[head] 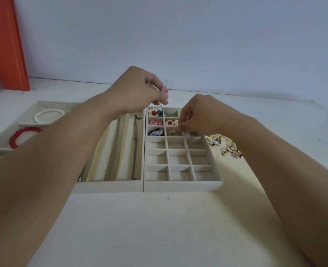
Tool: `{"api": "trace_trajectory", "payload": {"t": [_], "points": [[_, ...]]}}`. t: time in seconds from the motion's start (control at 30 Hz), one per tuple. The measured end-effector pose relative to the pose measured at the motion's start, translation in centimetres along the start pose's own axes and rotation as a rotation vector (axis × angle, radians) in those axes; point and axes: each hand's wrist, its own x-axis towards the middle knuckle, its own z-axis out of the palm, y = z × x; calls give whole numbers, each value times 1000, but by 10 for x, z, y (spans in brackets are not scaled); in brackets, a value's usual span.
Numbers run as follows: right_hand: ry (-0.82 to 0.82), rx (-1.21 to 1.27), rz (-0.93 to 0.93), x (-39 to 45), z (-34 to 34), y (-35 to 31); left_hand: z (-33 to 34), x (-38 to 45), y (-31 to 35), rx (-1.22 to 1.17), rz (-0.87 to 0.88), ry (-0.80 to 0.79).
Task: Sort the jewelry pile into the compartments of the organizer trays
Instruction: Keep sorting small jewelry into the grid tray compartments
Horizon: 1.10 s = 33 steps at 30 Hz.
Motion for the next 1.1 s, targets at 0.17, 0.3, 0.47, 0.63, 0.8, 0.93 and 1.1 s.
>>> {"api": "trace_trajectory", "payload": {"t": [0.17, 0.3, 0.47, 0.63, 0.8, 0.93, 1.1], "points": [[11, -27, 6, 4, 8, 0, 0, 0, 0, 13, 3, -1], [-14, -51, 3, 3, 8, -1, 0, 1, 0, 8, 4, -2], [30, -64, 15, 2, 10, -2, 0, 0, 0, 6, 8, -3], [127, -130, 13, 3, 13, -4, 0, 0, 1, 9, -3, -4], [154, -149, -1, 4, 15, -5, 0, -1, 2, 4, -7, -5], [138, -148, -6, 4, 16, -5, 0, -1, 3, -10, -7, -5], [208, 116, -41, 2, -13, 3, 1, -2, 4, -14, -34, 11]]}}
